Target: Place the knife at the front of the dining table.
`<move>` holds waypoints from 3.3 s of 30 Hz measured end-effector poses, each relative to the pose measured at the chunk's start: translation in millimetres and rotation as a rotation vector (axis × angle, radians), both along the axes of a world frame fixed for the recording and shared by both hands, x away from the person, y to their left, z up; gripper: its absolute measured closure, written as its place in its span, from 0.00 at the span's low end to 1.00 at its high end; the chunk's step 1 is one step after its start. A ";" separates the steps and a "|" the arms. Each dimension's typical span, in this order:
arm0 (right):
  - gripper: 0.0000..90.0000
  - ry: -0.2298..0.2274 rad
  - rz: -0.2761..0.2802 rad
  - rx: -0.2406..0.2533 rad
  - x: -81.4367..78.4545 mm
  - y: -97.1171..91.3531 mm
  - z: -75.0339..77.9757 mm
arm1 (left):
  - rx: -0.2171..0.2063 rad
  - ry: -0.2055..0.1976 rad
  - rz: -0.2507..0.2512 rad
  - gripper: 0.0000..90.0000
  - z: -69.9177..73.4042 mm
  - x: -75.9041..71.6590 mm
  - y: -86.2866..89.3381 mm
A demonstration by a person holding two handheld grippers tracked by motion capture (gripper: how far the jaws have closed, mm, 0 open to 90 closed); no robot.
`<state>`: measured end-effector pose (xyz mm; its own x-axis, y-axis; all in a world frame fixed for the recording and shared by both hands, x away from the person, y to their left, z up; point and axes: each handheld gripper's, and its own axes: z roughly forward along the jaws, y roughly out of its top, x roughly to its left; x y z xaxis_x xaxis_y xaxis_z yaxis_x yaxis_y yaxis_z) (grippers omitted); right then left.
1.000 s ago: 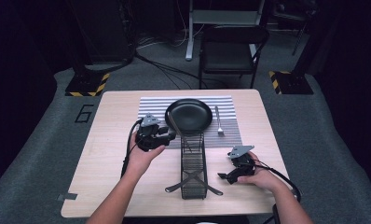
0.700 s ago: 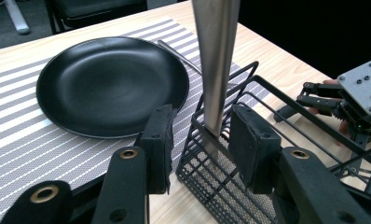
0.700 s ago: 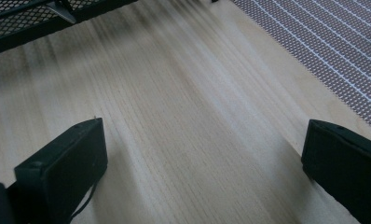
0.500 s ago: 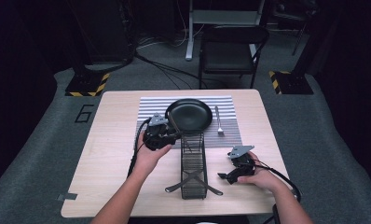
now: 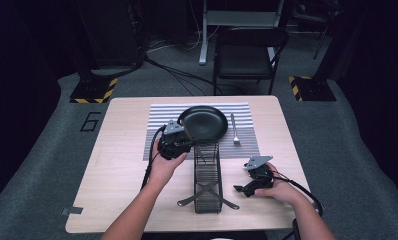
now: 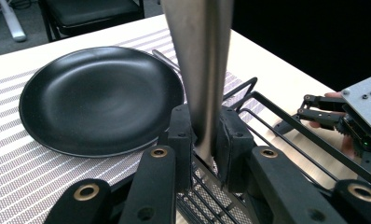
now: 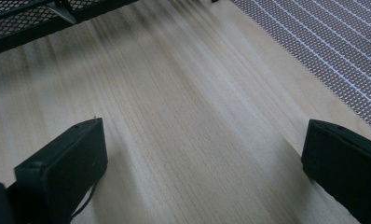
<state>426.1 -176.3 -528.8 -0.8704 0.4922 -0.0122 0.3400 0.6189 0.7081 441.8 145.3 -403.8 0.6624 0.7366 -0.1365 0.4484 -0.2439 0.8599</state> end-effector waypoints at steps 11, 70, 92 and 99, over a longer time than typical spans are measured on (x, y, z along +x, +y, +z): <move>0.00 0.000 0.000 0.000 0.1 0.0 -0.1 | 0.004 -0.019 -0.001 0.87 0.2 -0.4 -8.6; 0.00 -0.001 0.000 0.001 0.1 0.1 0.0 | 0.041 -0.100 0.021 0.90 107.4 -13.4 18.2; 0.00 0.000 -0.001 0.000 0.0 0.1 0.0 | 0.053 -0.051 0.208 0.90 55.0 29.4 65.8; 0.00 0.000 0.000 0.000 0.0 0.0 0.0 | 0.065 -0.019 0.257 0.90 36.9 36.1 84.0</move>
